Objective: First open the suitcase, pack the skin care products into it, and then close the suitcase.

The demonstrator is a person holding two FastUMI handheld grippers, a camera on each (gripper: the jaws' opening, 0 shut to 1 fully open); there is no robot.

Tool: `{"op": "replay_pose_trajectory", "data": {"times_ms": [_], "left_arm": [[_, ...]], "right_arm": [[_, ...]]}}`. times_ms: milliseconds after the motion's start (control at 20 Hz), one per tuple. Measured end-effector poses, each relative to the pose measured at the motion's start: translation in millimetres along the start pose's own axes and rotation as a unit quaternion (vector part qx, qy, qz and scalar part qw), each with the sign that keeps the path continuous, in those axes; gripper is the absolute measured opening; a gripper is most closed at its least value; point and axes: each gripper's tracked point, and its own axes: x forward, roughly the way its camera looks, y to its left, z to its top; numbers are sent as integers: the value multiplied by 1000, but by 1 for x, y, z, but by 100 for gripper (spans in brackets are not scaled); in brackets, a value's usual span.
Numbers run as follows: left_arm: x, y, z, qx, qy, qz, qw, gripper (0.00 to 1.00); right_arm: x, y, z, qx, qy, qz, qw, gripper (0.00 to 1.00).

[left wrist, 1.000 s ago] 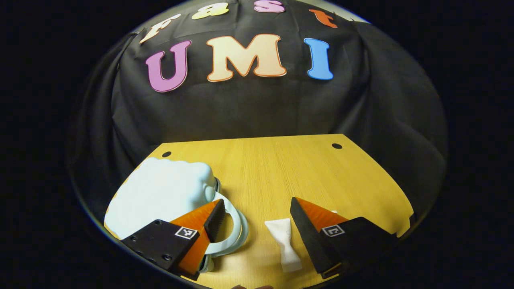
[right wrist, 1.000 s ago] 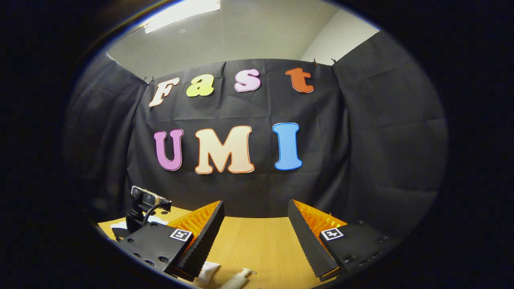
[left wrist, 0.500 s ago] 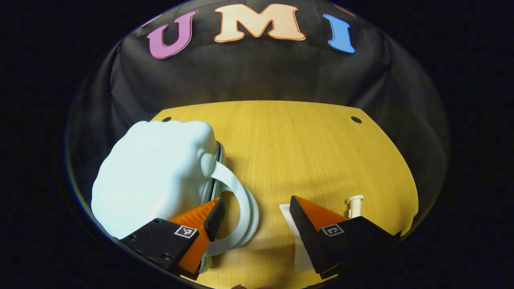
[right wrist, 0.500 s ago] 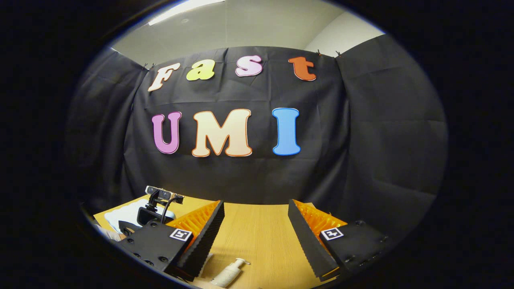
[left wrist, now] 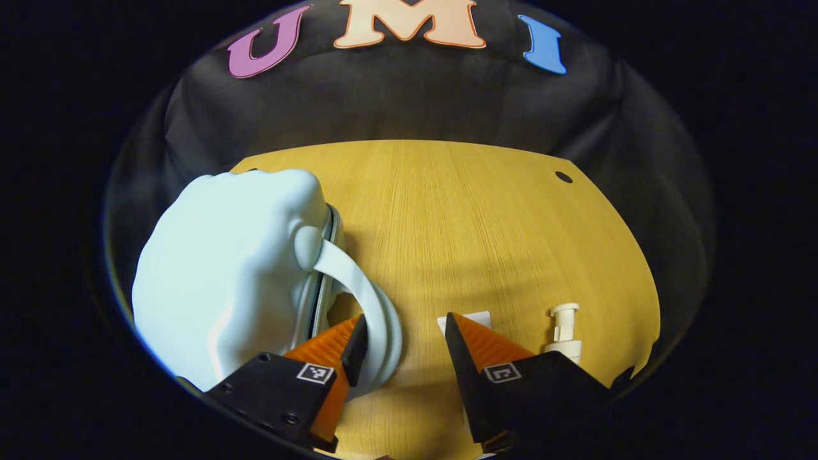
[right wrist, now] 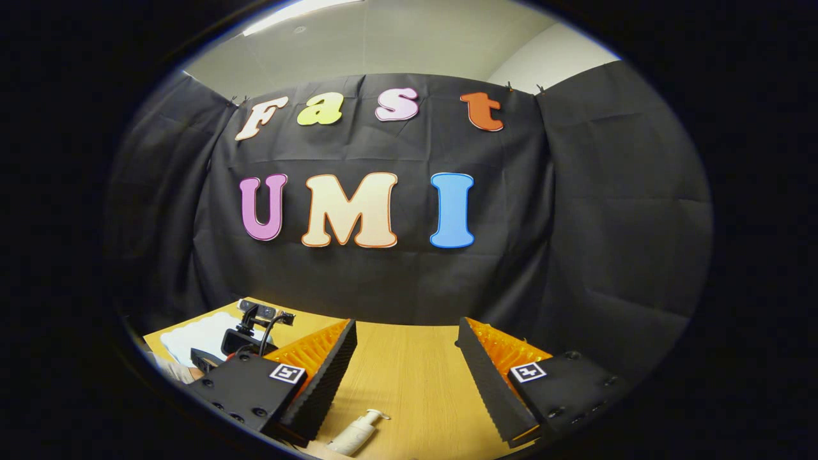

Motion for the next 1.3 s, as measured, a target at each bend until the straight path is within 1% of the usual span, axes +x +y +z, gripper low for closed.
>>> {"op": "replay_pose_trajectory", "data": {"times_ms": [100, 150, 200, 250, 300, 400, 500, 650, 750, 850, 1100, 1150, 1200, 1250, 1300], "left_arm": [[-5, 8, 3, 4, -3, 16, 1000, 50], [-7, 10, 5, 5, -3, 22, 1000, 35], [-6, 12, 6, 6, -5, 25, 1000, 28], [-8, 11, 9, 12, -7, 24, 1000, 18], [-8, 10, 9, 19, -5, 22, 1000, 14], [-9, 10, 8, 29, 3, 13, 999, 10], [-6, 11, 6, 22, 10, 7, 1000, 5], [-10, 11, 9, 35, 18, -4, 999, 0], [-17, 8, 15, 47, 9, -10, 999, 0], [-23, 8, 21, 57, -2, -7, 998, 0], [-53, 16, 47, 62, -25, -11, 998, 0], [-59, 17, 53, 69, -34, -6, 997, 0], [-67, 15, 68, 81, -53, -12, 995, 0], [-78, 17, 81, 89, -72, -7, 993, 0], [-77, 14, 83, 101, -69, -11, 992, 0]], "right_arm": [[-1, 0, 0, -3, -1, -1, 1000, 100], [-2, 1, 1, -1, -2, 0, 1000, 100], [-1, 2, 0, 1, -3, 1, 1000, 100], [-1, 3, 1, 2, -3, 3, 1000, 100], [-1, 4, 0, 2, -4, 4, 1000, 100], [-3, 7, 1, 6, -6, 8, 1000, 100], [-3, 8, 2, 9, -10, 9, 1000, 100], [-4, 9, 3, 14, -15, 10, 1000, 100], [-6, 9, 5, 17, -19, 11, 1000, 100], [-6, 10, 6, 20, -23, 12, 999, 100], [-5, 16, 7, 30, -29, 23, 999, 100], [-4, 17, 7, 33, -30, 25, 999, 100], [-4, 17, 8, 35, -32, 27, 998, 100], [-3, 18, 8, 38, -34, 28, 998, 100], [-1, 20, 8, 42, -35, 31, 998, 100]]}}
